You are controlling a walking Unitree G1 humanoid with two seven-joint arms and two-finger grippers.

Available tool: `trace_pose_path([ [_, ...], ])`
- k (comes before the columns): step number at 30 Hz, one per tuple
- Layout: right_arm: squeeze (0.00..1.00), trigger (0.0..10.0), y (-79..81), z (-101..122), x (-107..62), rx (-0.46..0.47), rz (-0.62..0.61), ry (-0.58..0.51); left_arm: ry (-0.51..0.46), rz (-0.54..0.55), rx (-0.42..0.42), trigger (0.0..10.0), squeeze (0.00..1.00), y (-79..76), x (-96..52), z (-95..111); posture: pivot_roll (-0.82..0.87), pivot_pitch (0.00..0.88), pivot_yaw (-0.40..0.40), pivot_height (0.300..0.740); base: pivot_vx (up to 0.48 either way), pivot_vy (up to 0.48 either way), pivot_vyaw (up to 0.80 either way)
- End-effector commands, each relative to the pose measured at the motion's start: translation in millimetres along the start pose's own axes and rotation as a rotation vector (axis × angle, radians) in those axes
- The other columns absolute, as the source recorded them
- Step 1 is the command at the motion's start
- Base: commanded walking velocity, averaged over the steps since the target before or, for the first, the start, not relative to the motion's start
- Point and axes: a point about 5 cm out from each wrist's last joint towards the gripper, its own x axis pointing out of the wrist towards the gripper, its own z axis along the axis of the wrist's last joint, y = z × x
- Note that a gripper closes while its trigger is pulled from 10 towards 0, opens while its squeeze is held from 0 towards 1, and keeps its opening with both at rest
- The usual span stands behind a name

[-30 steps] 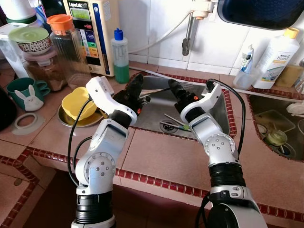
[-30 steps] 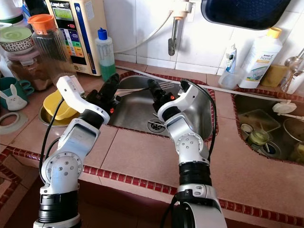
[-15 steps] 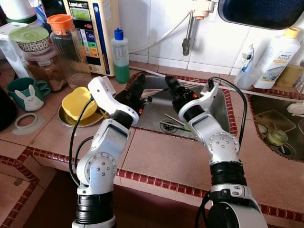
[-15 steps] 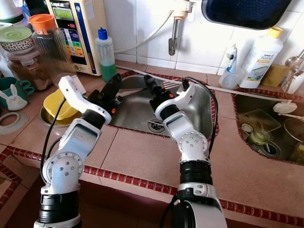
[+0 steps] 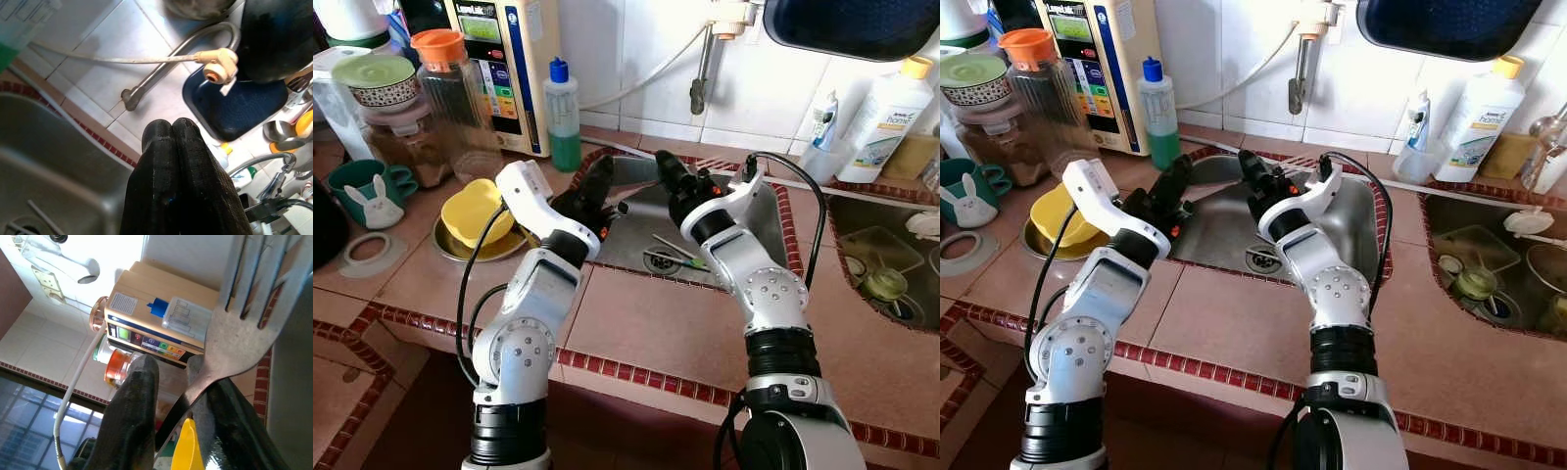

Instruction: Kitchen organization

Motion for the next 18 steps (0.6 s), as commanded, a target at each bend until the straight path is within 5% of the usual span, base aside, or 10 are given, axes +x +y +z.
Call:
trace_pose_path([
  [1,0.0,0.0,16.6,-27.9,10.6,0.024,0.06,0.096,0.029,-0.038,-0.027,0.0,0.0,-8.3,1.0,-10.0,0.09,0.005,-0.021,0.74,0.0,0.0,0.0],
  [10,0.0,0.0,13.6,-22.2,4.7,-0.017,0.053,0.125,0.048,-0.044,-0.008,0.0,0.0,-7.1,0.2,-11.6,0.09,0.004,-0.018,0.74,0.0,0.0,0.0],
  [12,0.0,0.0,12.7,-21.0,3.9,-0.02,0.05,0.124,0.047,-0.042,-0.006,1.8,0.0,-6.9,0.5,-11.9,0.09,0.003,-0.019,0.74,0.0,0.0,0.0],
  [13,0.0,0.0,12.0,-20.5,3.4,-0.022,0.046,0.121,0.047,-0.041,-0.006,5.0,0.0,-6.8,1.0,-11.7,0.09,0.003,-0.019,0.74,0.0,0.0,0.0],
  [14,0.0,0.0,11.8,-20.4,3.3,-0.022,0.045,0.119,0.047,-0.041,-0.005,5.0,0.0,-6.9,1.2,-11.5,0.09,0.003,-0.019,0.74,0.0,0.0,0.0],
  [15,0.0,0.0,11.4,-20.1,2.8,-0.022,0.042,0.117,0.045,-0.035,-0.003,10.0,0.35,-6.4,1.9,-11.4,0.09,0.003,-0.019,0.74,0.0,0.0,0.0],
  [16,0.0,0.0,10.9,-19.7,2.2,-0.022,0.04,0.113,0.043,-0.022,0.002,10.0,1.0,-5.1,2.8,-11.1,0.09,0.002,-0.018,0.74,0.0,0.0,0.0],
  [18,0.0,0.0,10.5,-19.4,1.8,-0.024,0.038,0.111,0.042,-0.016,0.002,10.0,1.0,-3.4,3.1,-10.7,0.09,0.002,-0.017,0.74,0.0,0.0,0.0],
])
